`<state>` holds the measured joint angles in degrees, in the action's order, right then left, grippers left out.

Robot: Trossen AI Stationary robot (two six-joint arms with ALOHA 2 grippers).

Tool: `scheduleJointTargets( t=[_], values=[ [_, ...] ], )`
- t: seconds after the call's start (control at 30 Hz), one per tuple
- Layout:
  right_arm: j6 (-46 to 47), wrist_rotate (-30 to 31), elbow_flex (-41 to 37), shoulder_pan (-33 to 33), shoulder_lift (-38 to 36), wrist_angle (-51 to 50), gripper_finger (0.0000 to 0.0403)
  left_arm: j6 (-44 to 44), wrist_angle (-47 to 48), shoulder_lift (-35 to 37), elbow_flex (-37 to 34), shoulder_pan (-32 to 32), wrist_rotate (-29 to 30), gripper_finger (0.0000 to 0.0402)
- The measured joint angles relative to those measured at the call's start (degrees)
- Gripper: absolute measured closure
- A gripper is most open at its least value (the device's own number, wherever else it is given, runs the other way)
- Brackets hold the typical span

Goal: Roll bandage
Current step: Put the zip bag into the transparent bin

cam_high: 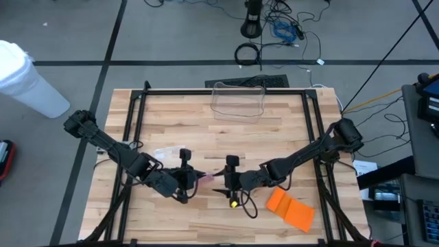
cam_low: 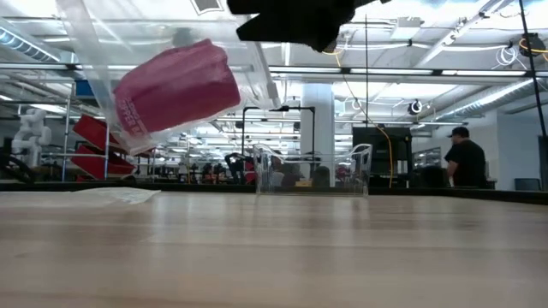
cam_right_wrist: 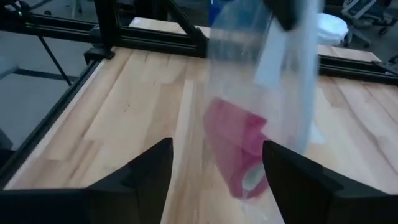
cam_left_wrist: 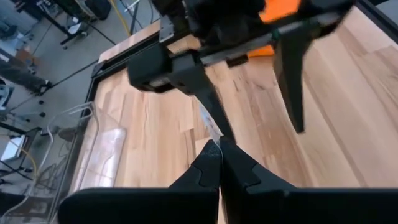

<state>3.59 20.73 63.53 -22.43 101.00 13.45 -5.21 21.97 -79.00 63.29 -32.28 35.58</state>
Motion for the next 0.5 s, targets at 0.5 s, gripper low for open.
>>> scheduleJointTargets(
  t=[0.5],
  values=[
    [-1.52,0.89,0.02,0.12,-0.56,1.29,0.0202,0.44,2.0,-0.02,-0.07,0.05,-0.51,0.0401]
  ],
)
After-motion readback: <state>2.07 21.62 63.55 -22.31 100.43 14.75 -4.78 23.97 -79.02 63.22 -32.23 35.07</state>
